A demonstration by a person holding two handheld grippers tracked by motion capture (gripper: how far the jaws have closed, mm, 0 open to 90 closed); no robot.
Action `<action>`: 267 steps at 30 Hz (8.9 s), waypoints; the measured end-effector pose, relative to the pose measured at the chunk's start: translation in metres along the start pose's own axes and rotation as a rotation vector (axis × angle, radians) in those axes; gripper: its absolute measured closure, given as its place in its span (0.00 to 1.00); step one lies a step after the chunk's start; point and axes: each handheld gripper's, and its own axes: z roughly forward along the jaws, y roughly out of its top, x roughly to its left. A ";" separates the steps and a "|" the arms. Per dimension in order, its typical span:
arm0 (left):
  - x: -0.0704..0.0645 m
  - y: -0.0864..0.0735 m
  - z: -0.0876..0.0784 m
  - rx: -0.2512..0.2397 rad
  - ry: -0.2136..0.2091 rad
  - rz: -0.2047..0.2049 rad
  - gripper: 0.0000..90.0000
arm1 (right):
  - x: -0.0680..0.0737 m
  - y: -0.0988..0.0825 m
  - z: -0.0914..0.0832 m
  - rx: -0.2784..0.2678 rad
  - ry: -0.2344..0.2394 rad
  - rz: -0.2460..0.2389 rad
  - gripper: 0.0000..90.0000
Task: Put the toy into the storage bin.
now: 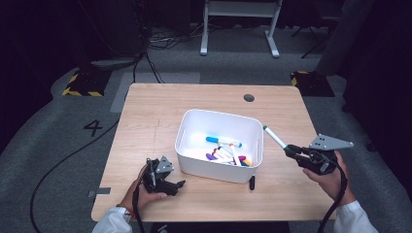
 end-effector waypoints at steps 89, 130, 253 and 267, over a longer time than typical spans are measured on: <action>0.000 0.000 0.000 0.000 0.001 0.002 0.17 | 0.041 0.049 0.012 0.075 0.081 -0.159 0.36; 0.000 0.000 0.000 0.000 0.001 0.002 0.17 | 0.050 -0.077 0.083 0.247 0.085 0.059 0.32; 0.000 0.000 0.000 -0.001 0.002 0.002 0.17 | 0.100 0.107 0.101 0.266 0.399 -0.418 0.83; 0.000 0.000 0.000 -0.001 0.003 0.003 0.17 | 0.109 0.102 0.099 0.295 0.426 -0.444 0.83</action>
